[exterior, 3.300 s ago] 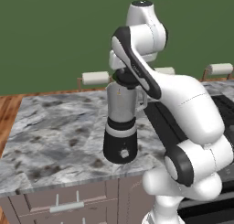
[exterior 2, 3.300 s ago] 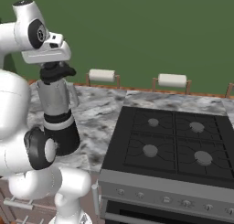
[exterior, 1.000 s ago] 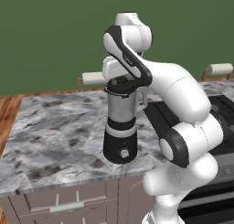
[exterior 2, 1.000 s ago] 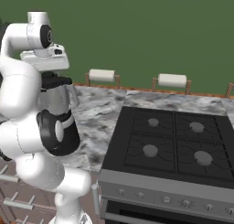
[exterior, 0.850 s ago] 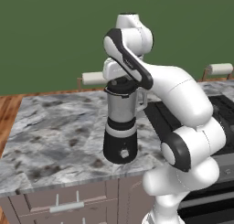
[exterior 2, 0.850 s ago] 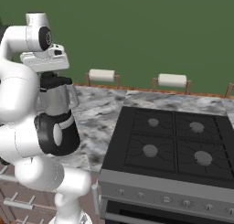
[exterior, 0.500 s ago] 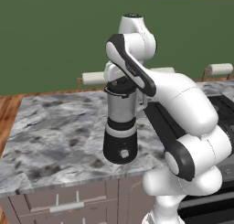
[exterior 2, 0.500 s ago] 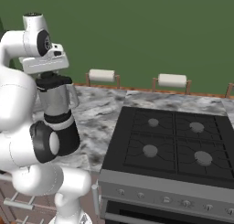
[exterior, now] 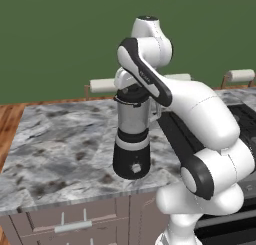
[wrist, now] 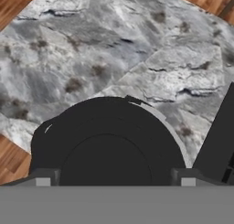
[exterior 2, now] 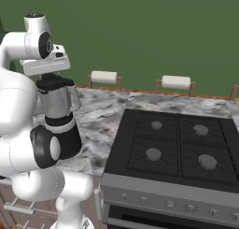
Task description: Open the blender lid, put the pear in the blender, close the lid, and start the blender.
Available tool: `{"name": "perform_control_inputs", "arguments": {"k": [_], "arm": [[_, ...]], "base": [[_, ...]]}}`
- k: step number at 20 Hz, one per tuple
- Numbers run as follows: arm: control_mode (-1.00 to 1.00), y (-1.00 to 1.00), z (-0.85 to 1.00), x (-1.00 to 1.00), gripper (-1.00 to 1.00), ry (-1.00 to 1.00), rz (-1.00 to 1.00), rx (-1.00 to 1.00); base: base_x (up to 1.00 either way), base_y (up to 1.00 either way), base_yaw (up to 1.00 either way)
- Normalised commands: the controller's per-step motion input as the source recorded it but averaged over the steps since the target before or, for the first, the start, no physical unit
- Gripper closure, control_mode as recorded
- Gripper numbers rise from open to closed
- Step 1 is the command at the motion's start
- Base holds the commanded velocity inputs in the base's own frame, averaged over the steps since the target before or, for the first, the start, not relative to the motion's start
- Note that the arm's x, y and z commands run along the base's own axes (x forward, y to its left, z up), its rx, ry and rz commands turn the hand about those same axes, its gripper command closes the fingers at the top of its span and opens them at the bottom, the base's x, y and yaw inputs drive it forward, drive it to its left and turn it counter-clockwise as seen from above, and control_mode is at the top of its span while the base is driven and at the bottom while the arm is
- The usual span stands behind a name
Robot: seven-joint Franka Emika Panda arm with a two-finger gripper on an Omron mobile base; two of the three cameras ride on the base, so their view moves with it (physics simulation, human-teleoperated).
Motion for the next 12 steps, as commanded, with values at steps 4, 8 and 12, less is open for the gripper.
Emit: {"name": "perform_control_inputs", "arguments": {"k": [4, 8, 12], "arm": [[-1.00, 0.00, 0.06, 0.00, -1.00, 0.00, 0.01, 0.00], [-1.00, 0.00, 0.32, 0.00, -1.00, 0.00, 0.00, 0.00], [-1.00, 0.00, 0.46, -0.07, -1.00, -0.04, 0.00, 0.00]], "base": [[0.00, 0.00, 0.00], [0.00, 0.00, 0.00], [0.00, 0.00, 0.00]]}}
